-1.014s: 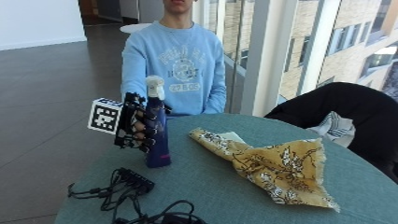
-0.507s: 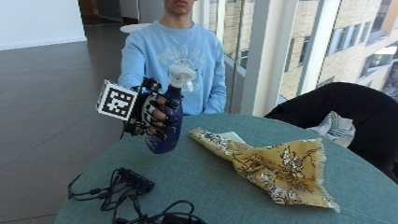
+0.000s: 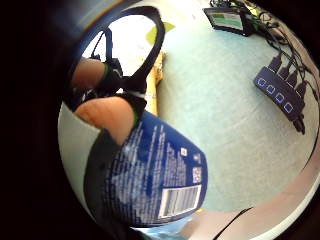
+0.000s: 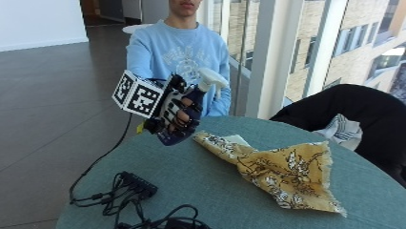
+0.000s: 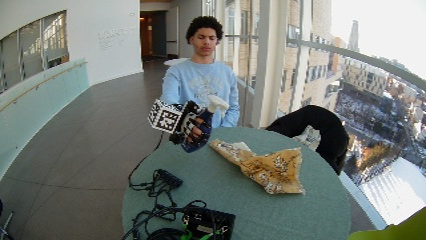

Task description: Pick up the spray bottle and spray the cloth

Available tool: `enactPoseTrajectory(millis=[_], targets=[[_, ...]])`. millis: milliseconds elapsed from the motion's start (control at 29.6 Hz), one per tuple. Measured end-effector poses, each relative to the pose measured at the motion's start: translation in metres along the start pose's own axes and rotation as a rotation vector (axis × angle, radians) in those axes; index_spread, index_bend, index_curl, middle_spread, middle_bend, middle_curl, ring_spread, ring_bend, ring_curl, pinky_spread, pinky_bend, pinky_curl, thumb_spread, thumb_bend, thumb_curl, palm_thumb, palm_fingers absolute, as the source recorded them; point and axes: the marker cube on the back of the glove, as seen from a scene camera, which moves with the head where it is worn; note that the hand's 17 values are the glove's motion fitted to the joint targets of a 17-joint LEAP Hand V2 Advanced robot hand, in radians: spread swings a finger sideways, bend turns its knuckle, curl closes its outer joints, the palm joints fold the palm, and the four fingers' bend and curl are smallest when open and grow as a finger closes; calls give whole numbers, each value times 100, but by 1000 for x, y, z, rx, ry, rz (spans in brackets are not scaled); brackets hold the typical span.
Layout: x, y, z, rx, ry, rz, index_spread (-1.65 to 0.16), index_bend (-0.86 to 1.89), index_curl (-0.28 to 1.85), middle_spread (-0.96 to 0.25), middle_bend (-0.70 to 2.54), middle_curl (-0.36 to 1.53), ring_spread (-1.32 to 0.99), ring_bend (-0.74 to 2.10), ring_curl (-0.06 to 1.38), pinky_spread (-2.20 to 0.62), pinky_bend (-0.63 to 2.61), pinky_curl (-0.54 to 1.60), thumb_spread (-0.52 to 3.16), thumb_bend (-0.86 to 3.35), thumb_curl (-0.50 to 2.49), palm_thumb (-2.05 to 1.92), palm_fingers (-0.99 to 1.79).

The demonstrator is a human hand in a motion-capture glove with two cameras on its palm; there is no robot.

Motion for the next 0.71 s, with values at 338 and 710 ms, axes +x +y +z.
enactPoseTrajectory(millis=[338, 710], targets=[[-10, -8, 15, -92, 18, 62, -30, 9, 25, -7, 25, 44, 3, 46, 38, 28, 24, 37, 83, -3, 57, 87, 98], [-4, -7, 24, -146, 82, 131, -29, 9, 23, -6, 26, 44, 4, 47, 38, 27, 26, 37, 82, -3, 59, 86, 101]])
